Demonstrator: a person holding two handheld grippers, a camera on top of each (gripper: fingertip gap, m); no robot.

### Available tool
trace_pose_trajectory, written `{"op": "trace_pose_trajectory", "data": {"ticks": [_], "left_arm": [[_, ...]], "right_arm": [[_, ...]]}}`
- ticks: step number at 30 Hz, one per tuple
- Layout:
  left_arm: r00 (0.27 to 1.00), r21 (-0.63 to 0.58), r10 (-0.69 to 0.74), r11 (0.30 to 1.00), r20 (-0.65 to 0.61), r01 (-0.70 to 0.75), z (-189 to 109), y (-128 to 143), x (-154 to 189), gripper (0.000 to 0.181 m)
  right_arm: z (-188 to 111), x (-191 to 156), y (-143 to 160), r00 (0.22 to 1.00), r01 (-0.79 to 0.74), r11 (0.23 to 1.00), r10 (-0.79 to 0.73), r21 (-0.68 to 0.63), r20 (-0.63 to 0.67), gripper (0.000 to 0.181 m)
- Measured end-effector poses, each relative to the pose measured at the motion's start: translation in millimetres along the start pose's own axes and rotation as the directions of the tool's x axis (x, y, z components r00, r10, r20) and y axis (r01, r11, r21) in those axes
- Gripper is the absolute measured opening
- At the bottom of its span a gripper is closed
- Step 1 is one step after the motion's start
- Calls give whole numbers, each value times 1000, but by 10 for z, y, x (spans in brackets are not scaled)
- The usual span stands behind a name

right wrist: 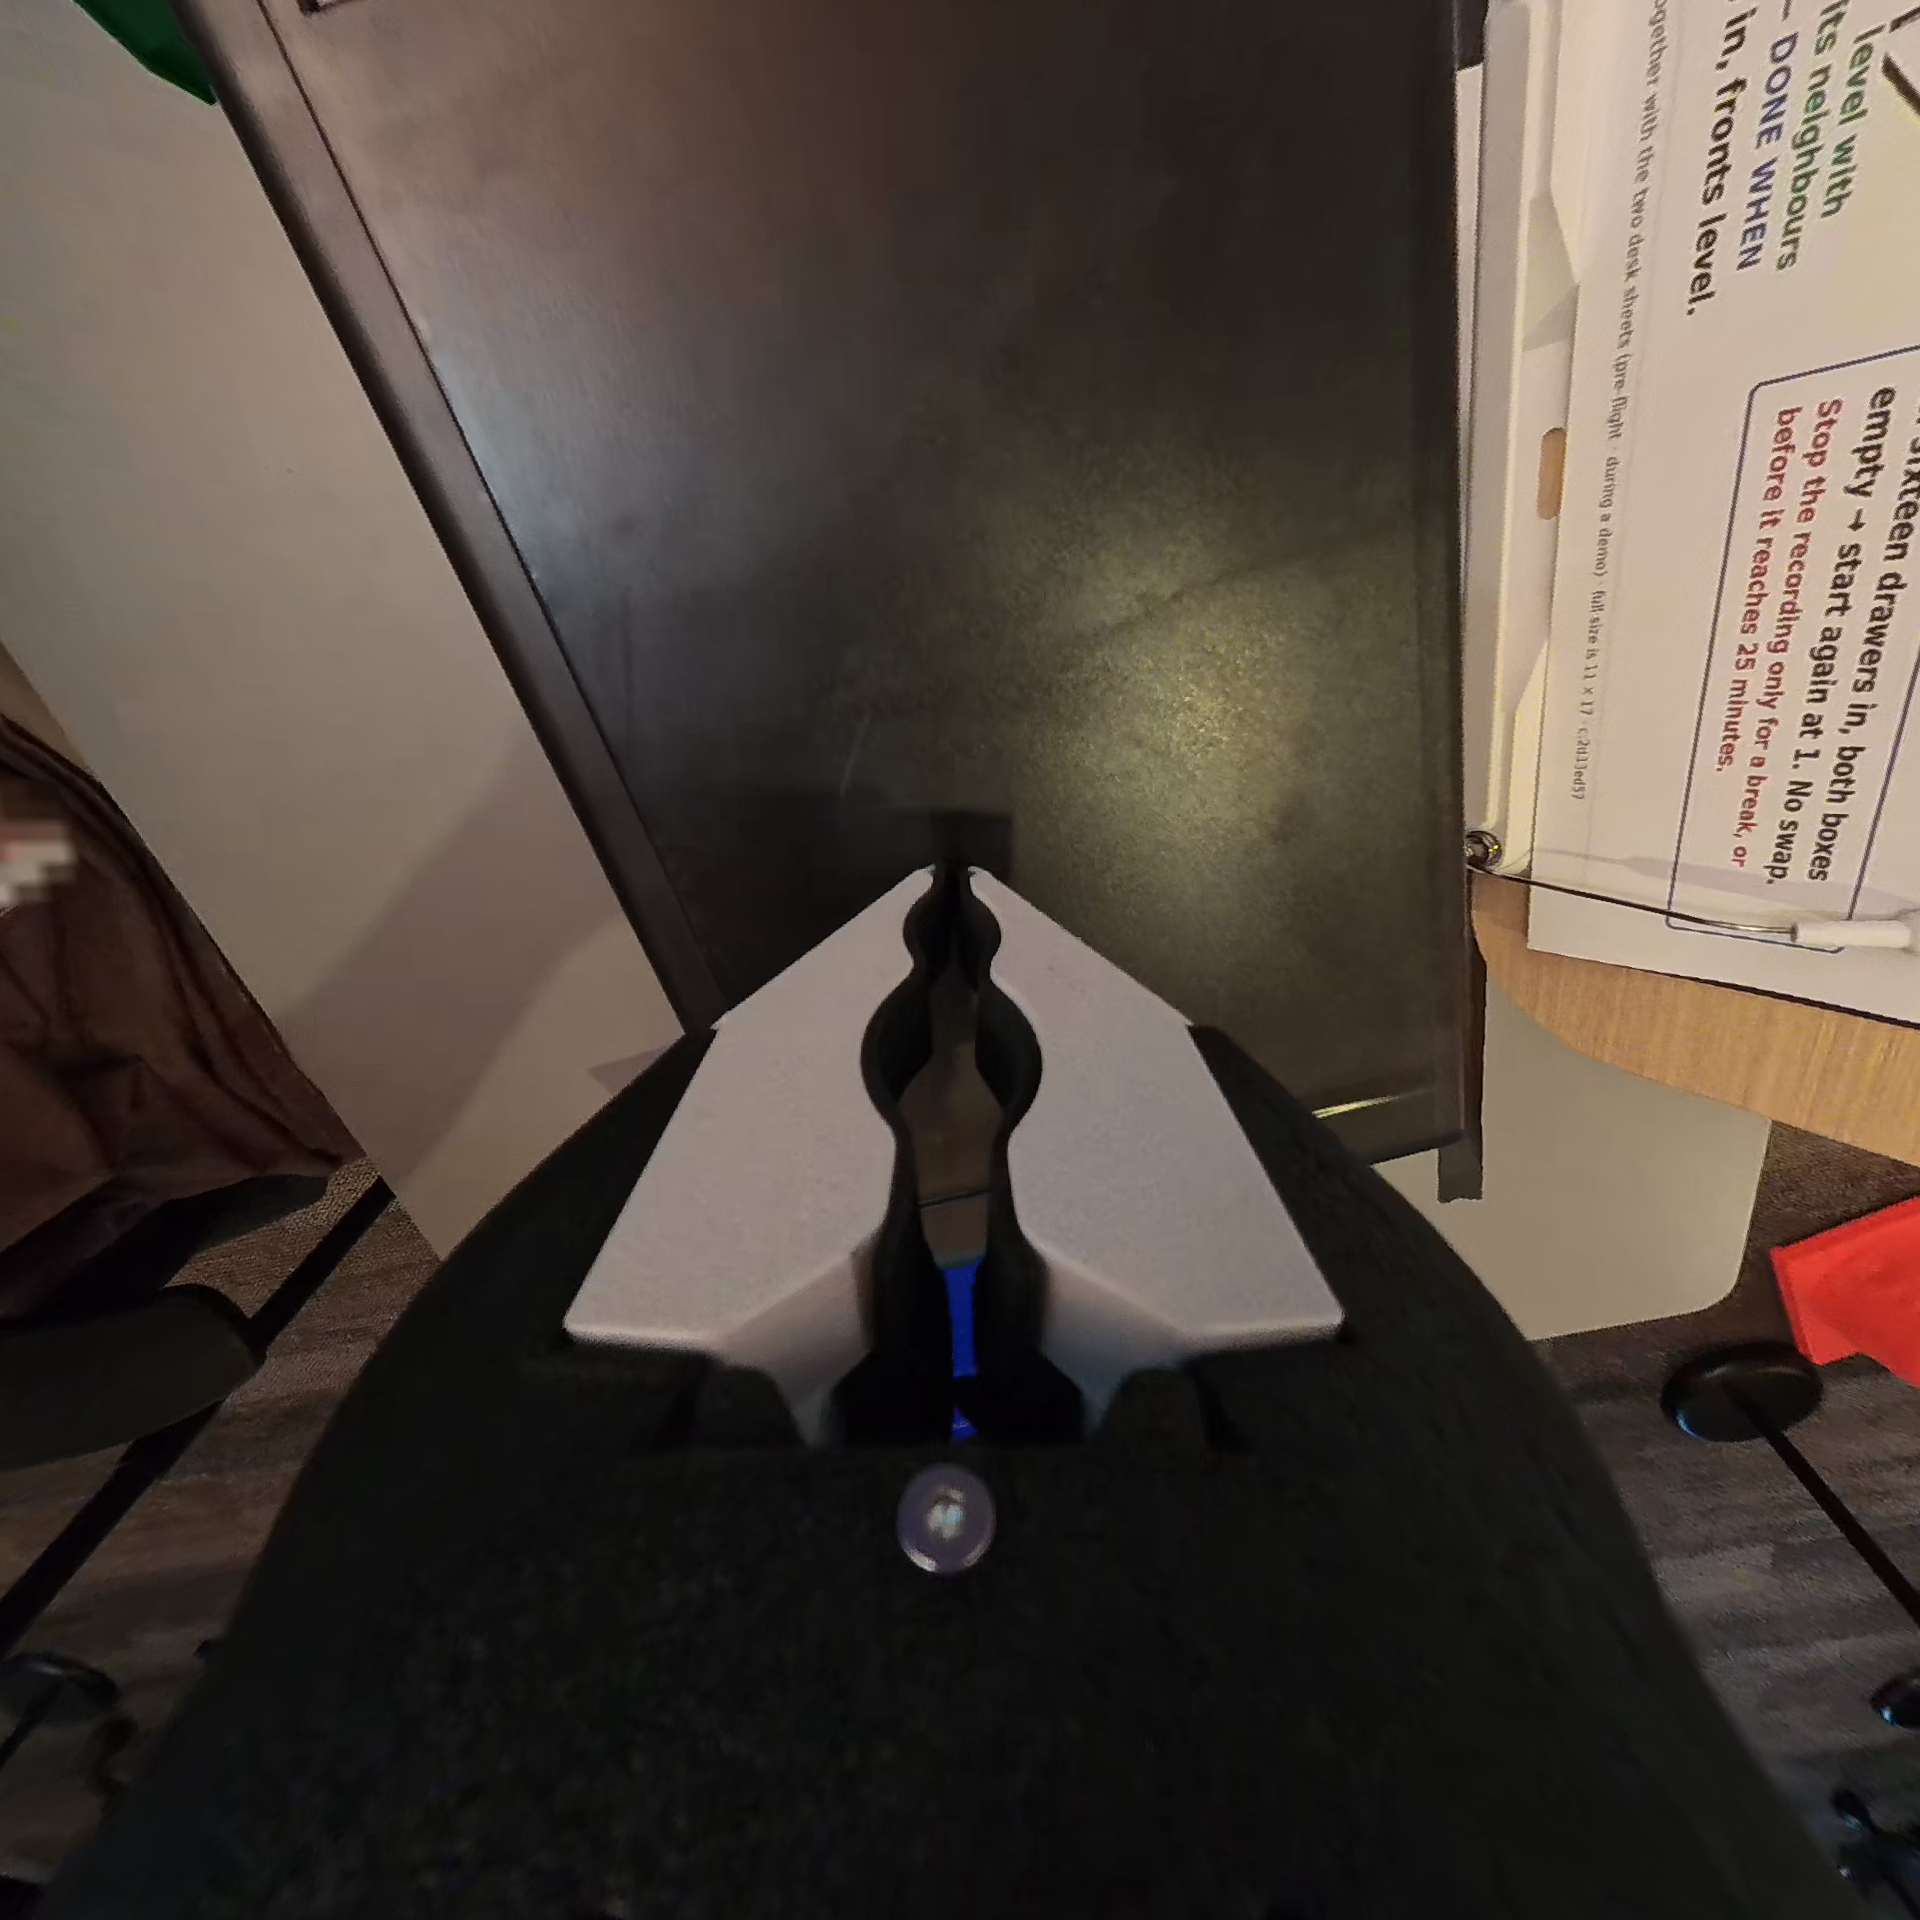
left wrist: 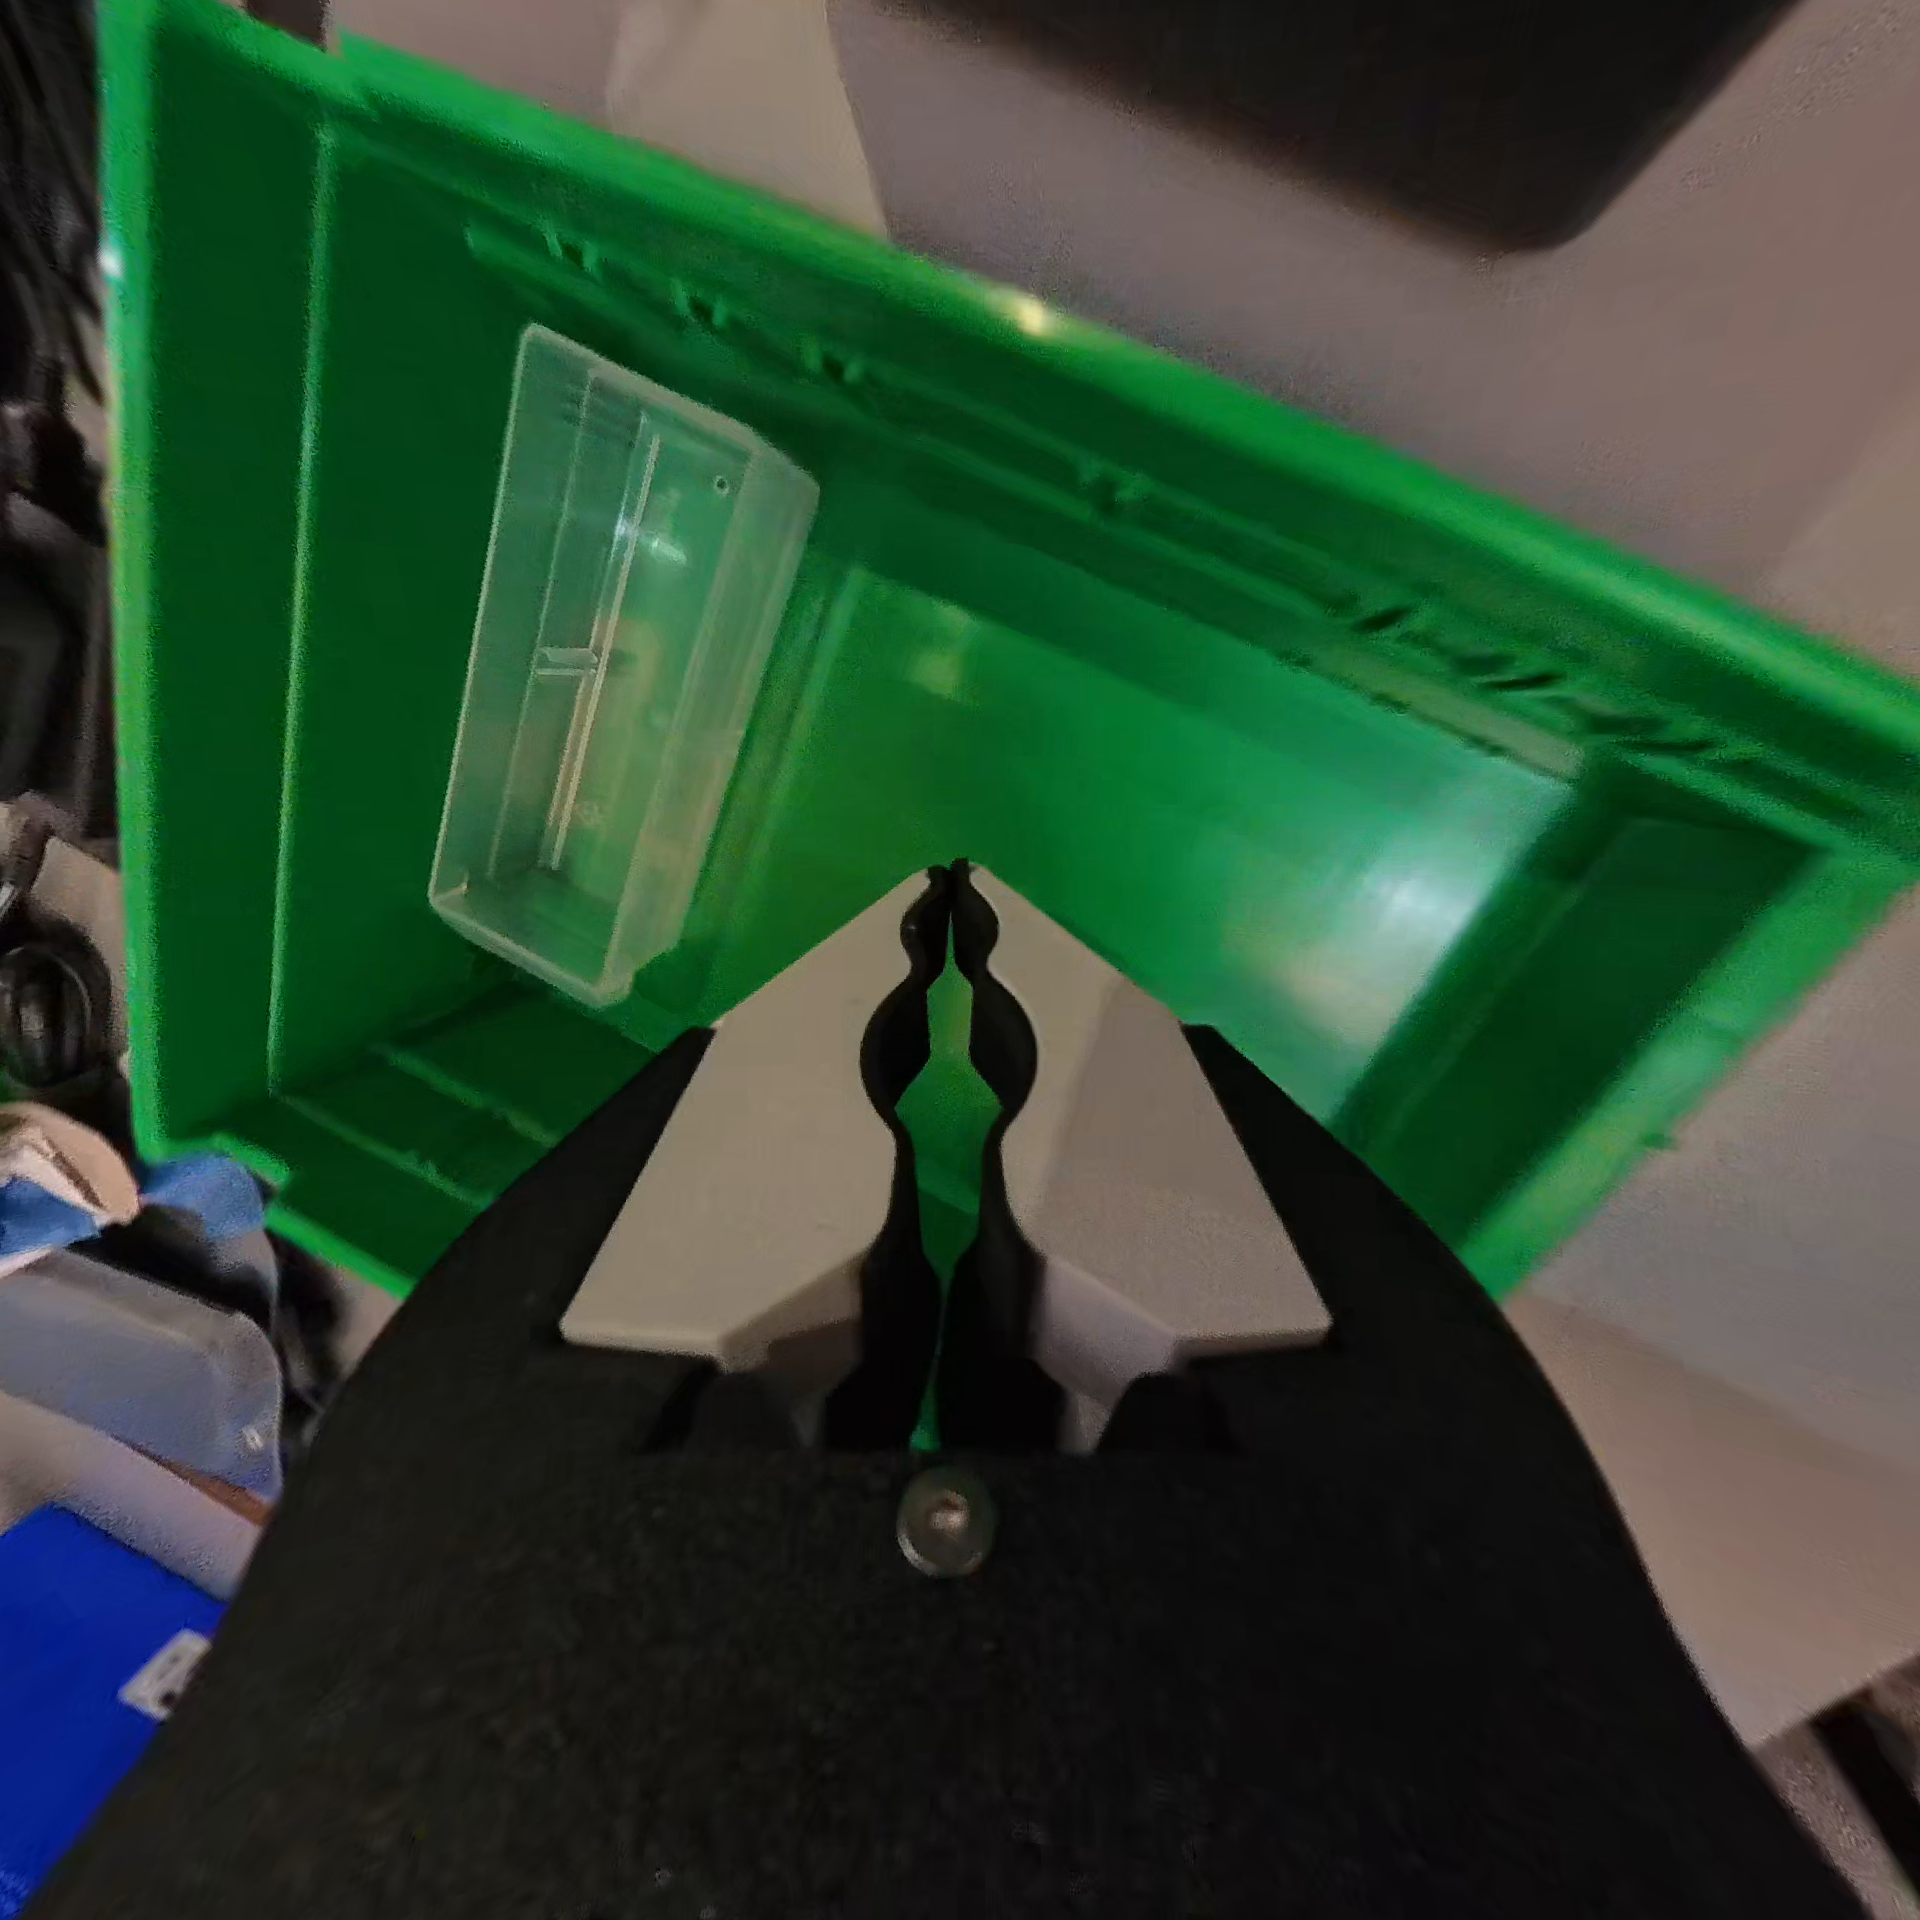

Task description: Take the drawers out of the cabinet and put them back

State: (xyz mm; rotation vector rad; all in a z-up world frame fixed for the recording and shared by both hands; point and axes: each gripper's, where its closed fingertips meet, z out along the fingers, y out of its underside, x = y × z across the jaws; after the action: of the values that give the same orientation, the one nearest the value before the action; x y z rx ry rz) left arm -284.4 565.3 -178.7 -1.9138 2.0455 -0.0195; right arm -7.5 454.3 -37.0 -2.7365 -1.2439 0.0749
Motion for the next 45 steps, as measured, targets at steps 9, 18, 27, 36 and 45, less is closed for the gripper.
{"op": "trace_pose_trajectory", "data": {"ticks": [9,18,27,36,45], "left_arm": [[997,183,-29,983,78,14,-1077,-31,905,0],[991,148,-58,988,119,40,-801,-18,478,0],[993,-162,51,986,105,-33,246,212,-672,11],[997,-228,67,971,-42,-75,721,269,-795,16],[1000,-164,-7,986,9,9,225,306,-482,0]], "right_arm": [[-1,0,0,1000,-3,1000,3,6,-26,0],[-1,2,1,999,-3,1000,2,-25,-50,0],[1,1,1,1000,4,1000,-5,-23,-9,0],[1,5,-7,998,-1,997,-4,72,65,0],[2,5,-6,998,15,998,-18,55,55,0]]}}
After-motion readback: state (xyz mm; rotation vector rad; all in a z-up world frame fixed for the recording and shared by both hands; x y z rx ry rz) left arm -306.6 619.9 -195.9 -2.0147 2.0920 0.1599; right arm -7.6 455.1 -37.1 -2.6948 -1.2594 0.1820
